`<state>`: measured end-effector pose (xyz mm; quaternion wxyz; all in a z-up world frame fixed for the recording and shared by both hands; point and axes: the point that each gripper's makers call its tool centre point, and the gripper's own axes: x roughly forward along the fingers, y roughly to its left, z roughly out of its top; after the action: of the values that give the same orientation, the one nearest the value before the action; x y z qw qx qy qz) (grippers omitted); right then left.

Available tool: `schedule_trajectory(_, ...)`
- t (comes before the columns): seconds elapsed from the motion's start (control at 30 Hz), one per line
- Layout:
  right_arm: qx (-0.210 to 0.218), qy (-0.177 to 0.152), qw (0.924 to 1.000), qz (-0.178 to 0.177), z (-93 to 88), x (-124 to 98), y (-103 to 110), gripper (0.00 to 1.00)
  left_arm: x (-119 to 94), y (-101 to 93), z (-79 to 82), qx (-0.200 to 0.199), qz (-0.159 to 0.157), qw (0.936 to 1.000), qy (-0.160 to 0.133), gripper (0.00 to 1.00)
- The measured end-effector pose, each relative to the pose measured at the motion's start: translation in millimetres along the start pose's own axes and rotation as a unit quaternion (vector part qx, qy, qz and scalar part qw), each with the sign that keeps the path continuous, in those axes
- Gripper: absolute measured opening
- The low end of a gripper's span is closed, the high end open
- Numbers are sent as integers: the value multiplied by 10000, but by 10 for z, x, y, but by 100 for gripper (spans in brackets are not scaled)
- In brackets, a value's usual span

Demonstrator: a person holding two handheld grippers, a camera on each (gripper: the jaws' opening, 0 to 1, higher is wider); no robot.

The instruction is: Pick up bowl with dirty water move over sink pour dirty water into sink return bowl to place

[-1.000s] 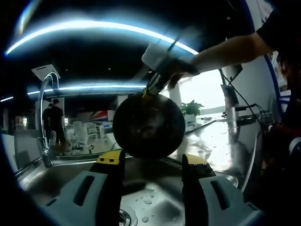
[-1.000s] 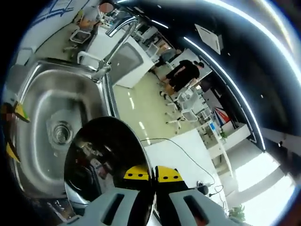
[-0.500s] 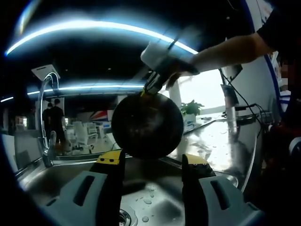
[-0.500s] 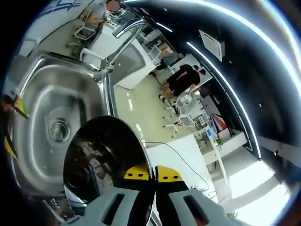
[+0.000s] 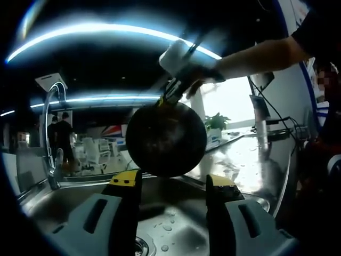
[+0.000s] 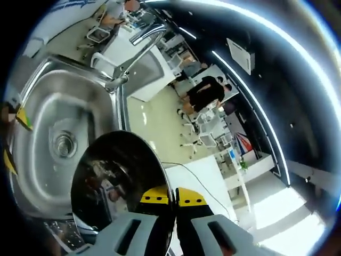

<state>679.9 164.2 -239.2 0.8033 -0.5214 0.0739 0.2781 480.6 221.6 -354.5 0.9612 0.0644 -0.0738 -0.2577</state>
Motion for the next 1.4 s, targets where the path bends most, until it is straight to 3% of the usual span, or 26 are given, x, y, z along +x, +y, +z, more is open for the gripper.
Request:
schedule_trajectory(0.67, -227, -212, 9995, 41, 152, 13, 21, 0, 6, 5, -20, 27, -5, 10000, 53, 47)
schedule_trajectory(1.4, -621, -398, 9971, -174, 305, -5, -38, 0, 6, -5, -15, 25, -9, 10000, 48, 46)
